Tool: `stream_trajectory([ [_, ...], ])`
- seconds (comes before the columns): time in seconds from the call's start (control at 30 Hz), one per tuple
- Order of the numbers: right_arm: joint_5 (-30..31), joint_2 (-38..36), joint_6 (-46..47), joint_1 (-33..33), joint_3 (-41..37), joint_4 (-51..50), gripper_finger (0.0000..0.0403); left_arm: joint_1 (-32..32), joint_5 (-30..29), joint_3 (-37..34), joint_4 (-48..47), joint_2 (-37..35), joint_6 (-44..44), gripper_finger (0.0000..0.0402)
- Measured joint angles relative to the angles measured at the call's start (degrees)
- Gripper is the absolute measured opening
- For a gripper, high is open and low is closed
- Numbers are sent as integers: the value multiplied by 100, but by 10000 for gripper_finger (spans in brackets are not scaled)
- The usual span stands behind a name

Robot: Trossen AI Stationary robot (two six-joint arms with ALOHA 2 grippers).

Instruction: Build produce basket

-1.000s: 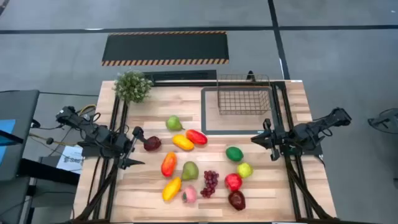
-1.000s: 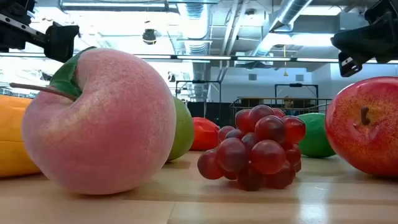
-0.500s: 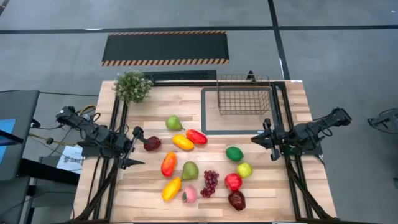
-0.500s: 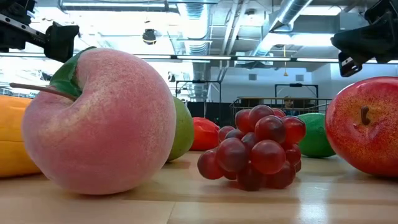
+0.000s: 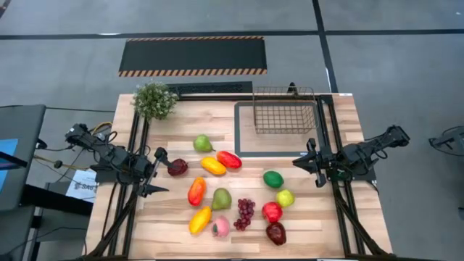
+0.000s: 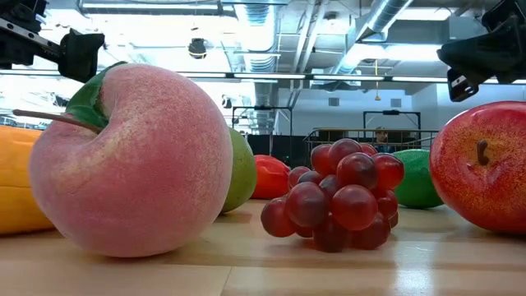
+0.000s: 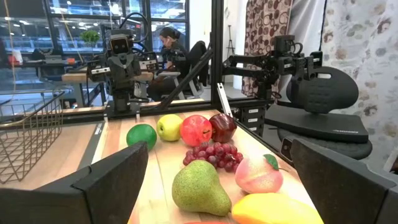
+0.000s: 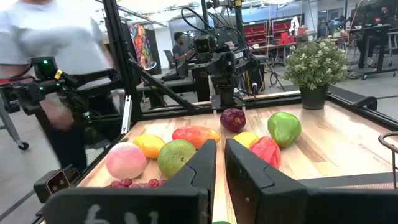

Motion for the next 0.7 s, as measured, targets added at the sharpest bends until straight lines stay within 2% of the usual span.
stream_trajectory([
  [0.6,0,-1,1,0,0,2,60,1,-3,1,2,1,25,385],
  [0.7,0,-2,0,0,0,0,60,0,-215,0,25,2,565,385],
])
